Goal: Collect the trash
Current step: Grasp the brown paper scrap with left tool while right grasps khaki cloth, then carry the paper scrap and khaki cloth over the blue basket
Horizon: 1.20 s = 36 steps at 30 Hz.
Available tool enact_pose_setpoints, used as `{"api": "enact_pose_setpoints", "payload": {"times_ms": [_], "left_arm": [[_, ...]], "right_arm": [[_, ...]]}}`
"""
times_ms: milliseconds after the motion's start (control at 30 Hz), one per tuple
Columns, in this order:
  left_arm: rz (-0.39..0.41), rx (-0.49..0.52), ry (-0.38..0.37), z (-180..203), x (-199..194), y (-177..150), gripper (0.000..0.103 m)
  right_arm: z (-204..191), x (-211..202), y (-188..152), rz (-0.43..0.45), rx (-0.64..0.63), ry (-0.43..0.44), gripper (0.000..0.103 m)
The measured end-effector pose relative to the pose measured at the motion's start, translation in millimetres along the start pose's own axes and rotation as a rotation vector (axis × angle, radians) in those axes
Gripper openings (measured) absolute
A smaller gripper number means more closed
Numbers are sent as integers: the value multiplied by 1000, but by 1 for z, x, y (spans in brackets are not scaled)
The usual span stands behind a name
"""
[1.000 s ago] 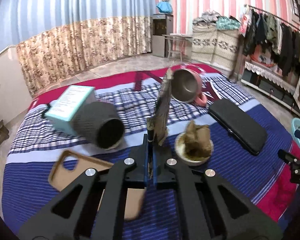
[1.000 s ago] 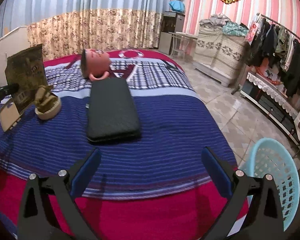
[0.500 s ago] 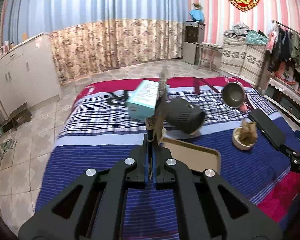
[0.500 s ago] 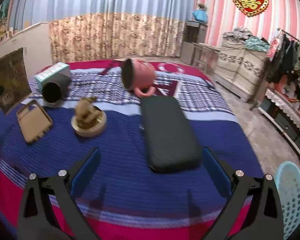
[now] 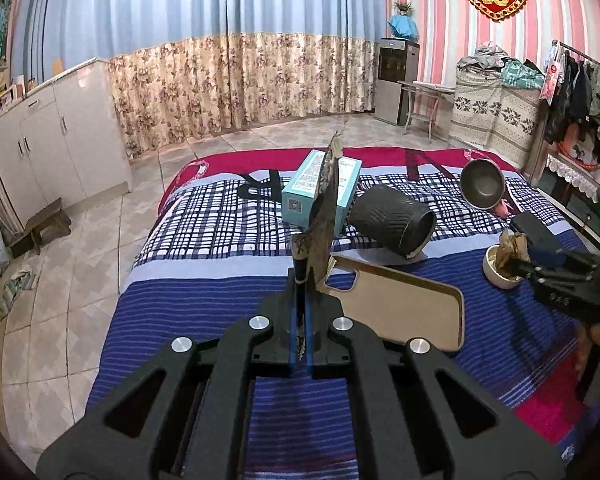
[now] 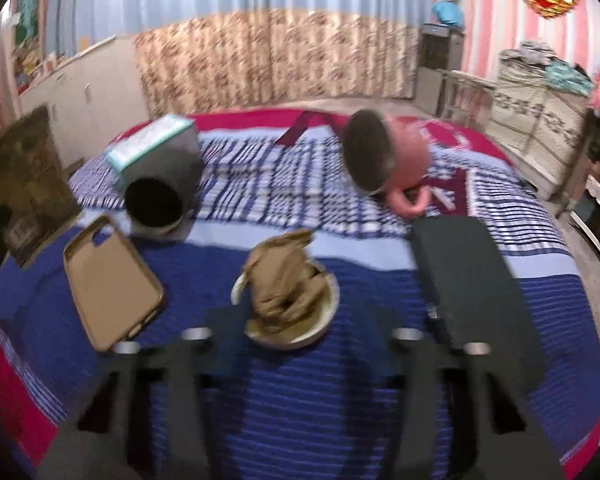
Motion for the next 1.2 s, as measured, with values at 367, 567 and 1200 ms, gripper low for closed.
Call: {"api": "enact_pose_setpoints", "payload": {"times_ms": [367,567,1200], "left_arm": [[47,54,-69,48,-14,11,1],[32,115,-175,122,-22,-1,1],[56,367,-518,377,-51,-7,1]], "right_arm": [[74,-93,-15,114,72,-108,35],[145,-140,-58,99,176,-251,36],[336,-223,-144,103,499,-591,36]]}}
Point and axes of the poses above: each gripper's, at about its wrist camera, not at the fingertips, and x roughly the way its jaws point, z to its right, y to its top, the point moved 6 cm from there along x, roughly the way its jaws point, and after that the axes turned 1 degree about -z, right-handed, at the moved point
